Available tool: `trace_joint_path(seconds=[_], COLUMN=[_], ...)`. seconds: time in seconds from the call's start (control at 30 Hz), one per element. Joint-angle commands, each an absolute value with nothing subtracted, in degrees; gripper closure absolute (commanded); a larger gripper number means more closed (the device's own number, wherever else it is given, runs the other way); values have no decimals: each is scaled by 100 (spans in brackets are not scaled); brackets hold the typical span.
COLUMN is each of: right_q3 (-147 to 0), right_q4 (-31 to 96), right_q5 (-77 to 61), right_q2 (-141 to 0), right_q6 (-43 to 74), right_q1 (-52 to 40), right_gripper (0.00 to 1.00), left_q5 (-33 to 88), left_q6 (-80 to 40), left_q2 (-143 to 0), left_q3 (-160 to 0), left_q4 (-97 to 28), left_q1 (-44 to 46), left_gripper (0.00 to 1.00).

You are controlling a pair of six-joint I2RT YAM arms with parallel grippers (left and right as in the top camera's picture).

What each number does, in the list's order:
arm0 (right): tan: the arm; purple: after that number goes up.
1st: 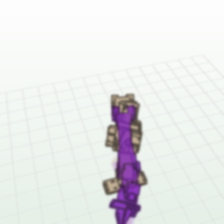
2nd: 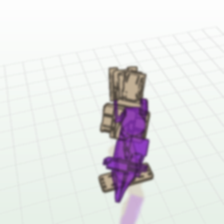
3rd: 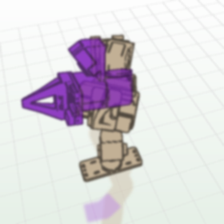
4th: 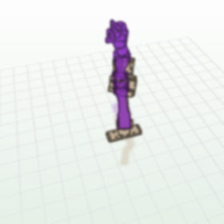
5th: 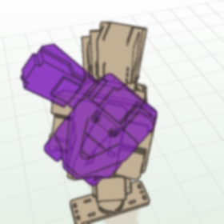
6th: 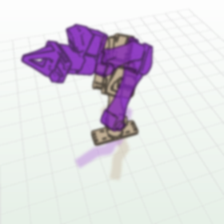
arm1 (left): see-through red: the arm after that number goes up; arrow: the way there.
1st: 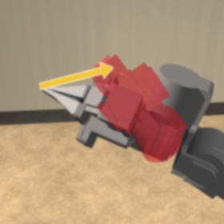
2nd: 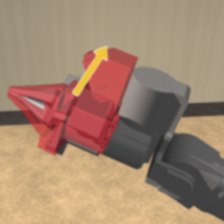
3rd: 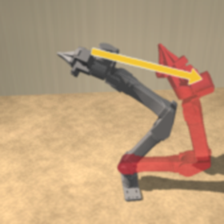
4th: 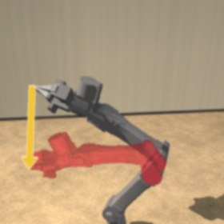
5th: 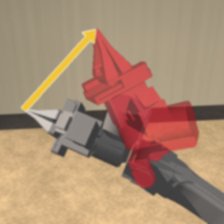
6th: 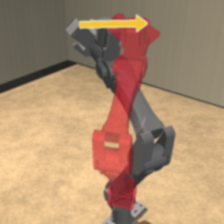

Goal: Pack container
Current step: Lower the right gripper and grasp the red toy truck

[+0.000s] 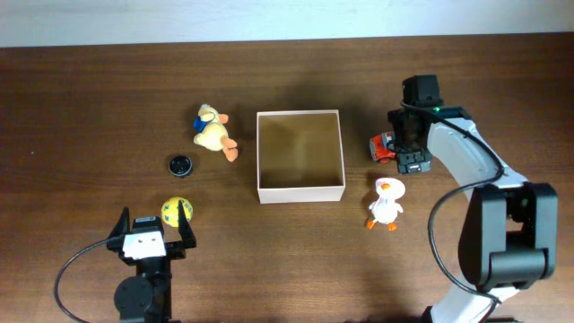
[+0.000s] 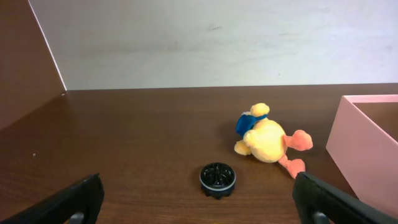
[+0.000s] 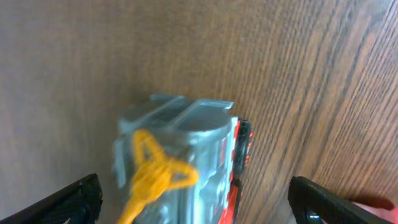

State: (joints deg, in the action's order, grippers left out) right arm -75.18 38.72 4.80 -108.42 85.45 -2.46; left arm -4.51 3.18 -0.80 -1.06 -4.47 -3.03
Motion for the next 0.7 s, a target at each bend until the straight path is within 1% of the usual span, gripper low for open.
trace_joint_path(seconds=[0.0, 0.17, 0.47, 0.5, 0.53, 0.57, 0.67], right_q3=[-7599, -7599, -7599, -7599, -7599, -7599, -7599], right_q4=[3765, 3583, 3201, 3162, 3100, 3094, 3065], right_q5=[467, 650, 537, 528, 489, 464, 351], right_q2=[-11100, -11249, -11609, -11618, -11620, -11620, -11620], right_q6=[8779, 8906, 8908, 8906, 8906, 8906, 8903], right_q1=[-261, -259, -259, -255, -257, -257, -257], right_gripper=[1, 1, 1, 5, 13, 16, 19], left_q5=[-429, -429, -429, -429, -429, -429, -429], left_q6=[259, 259, 259, 261, 259, 259, 259], left_q2=[-36, -36, -36, -36, -36, -36, -36], left_q3=[-56, -56, -56, -56, -56, -56, -56], left_q4=[-432, -432, -432, -432, -432, -429, -432], left_q1=[-316, -316, -316, -316, -316, -316, -316], left_gripper=[1, 1, 1, 1, 1, 1, 1])
